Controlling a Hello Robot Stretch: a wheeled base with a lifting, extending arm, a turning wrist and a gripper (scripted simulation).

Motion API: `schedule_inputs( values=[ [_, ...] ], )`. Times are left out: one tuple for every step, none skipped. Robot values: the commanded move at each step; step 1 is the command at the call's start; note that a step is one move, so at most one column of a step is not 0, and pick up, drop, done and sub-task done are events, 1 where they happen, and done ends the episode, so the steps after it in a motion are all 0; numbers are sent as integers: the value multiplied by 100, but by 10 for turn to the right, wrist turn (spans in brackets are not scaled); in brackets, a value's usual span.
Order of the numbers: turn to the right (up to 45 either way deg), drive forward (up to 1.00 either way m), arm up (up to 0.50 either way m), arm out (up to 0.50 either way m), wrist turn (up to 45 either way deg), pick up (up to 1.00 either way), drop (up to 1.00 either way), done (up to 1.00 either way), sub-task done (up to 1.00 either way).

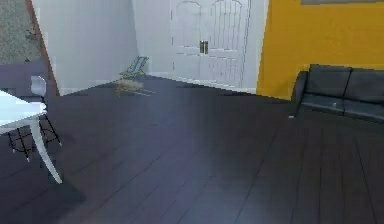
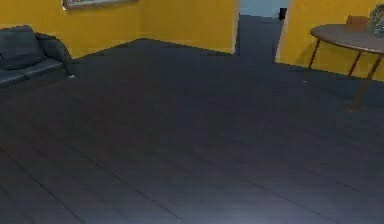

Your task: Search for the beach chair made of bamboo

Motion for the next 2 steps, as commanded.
schedule_inputs(
  values=[
    [0, 100, 0, 0, 0, 0, 0, 0, 0],
    [0, 100, 0, 0, 0, 0, 0, 0, 0]
  ],
)
